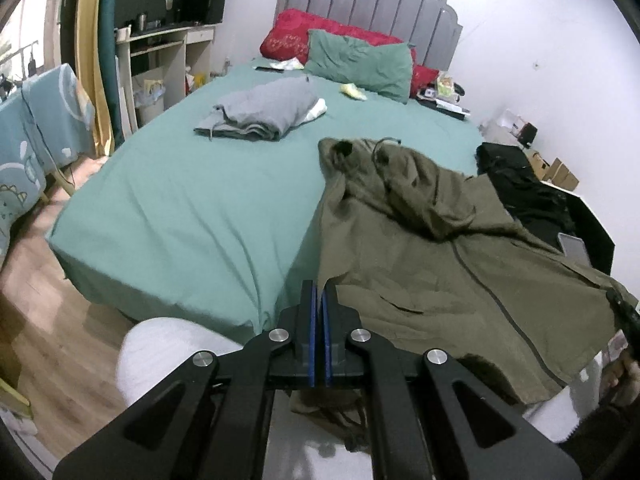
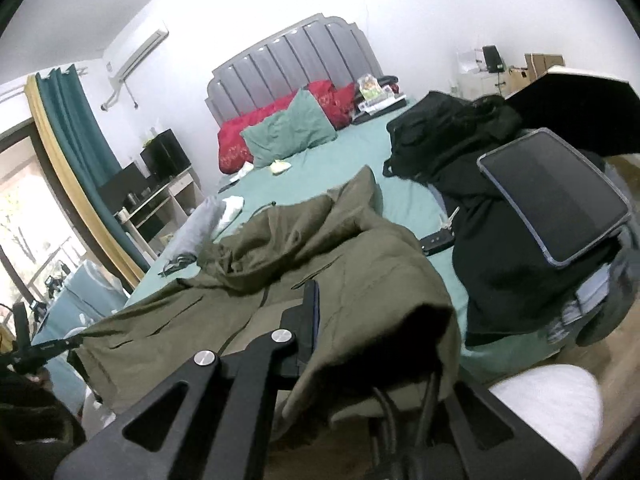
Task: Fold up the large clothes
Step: 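Lift the hem with both grippers and fold it toward the hood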
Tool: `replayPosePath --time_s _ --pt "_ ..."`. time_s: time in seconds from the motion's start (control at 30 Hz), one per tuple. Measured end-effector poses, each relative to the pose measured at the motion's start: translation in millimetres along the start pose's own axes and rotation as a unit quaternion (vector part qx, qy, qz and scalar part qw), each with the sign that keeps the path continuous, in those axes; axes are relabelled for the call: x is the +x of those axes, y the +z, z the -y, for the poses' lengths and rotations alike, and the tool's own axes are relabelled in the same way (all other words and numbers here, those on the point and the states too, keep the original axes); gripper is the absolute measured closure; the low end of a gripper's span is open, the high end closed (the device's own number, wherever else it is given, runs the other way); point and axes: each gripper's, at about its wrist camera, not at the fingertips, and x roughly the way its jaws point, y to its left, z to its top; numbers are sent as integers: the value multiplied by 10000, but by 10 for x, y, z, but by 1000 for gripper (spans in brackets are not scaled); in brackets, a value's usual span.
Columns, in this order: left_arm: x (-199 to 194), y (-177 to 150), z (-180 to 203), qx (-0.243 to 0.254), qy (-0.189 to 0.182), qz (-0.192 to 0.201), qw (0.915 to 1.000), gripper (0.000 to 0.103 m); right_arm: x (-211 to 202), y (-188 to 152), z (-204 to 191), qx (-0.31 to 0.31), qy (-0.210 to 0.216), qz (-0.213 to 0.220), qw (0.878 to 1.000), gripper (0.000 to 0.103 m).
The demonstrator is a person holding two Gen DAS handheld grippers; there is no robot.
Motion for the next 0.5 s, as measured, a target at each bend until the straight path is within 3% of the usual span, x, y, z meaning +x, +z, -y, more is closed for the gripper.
replayPosePath --time_s 0.23,0.5 --pt "-247 234 -78 -303 -166 346 9988 101 -201 141 10 96 31 97 9999 100" --pt "271 802 57 -163 -158 787 9966 101 283 567 110 316 156 491 9982 100"
